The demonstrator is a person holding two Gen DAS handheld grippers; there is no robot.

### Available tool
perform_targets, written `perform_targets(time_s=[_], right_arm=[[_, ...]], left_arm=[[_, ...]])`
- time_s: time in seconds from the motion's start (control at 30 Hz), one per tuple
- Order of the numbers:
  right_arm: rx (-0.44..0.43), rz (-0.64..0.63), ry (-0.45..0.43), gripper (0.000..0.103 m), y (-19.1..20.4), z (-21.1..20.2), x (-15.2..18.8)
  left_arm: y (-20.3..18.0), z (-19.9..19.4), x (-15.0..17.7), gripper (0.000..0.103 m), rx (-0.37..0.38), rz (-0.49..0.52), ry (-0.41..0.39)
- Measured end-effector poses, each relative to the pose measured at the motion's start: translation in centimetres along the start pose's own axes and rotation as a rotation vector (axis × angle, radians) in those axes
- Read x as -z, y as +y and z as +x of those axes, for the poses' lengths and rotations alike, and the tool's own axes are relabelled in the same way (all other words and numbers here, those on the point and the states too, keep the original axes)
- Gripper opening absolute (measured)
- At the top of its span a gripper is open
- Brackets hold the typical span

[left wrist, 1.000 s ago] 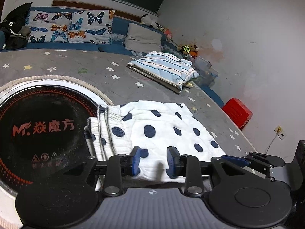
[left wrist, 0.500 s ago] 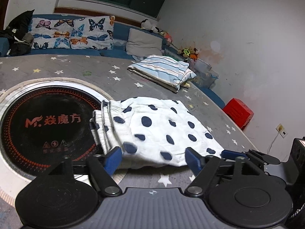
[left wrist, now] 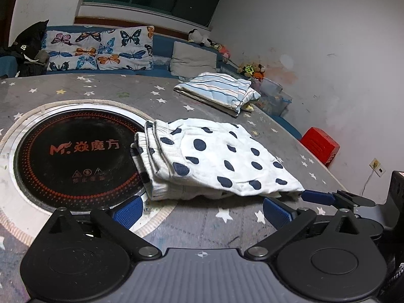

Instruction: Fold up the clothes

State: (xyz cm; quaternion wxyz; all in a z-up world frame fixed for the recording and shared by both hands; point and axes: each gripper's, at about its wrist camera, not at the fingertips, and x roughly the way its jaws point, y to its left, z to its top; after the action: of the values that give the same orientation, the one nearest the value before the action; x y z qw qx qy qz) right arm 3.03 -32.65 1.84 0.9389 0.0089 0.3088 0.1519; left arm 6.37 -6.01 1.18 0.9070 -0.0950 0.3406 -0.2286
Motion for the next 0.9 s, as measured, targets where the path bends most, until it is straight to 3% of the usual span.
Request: perform_targets(time_s=[0.9], right_arm=[[0.070,0.074,0.030,0.103,1.6,0.0,1.6]], left_arm=[[0.9,-1.9,2.2,0.103,-0.027,-0.028,-0.003]])
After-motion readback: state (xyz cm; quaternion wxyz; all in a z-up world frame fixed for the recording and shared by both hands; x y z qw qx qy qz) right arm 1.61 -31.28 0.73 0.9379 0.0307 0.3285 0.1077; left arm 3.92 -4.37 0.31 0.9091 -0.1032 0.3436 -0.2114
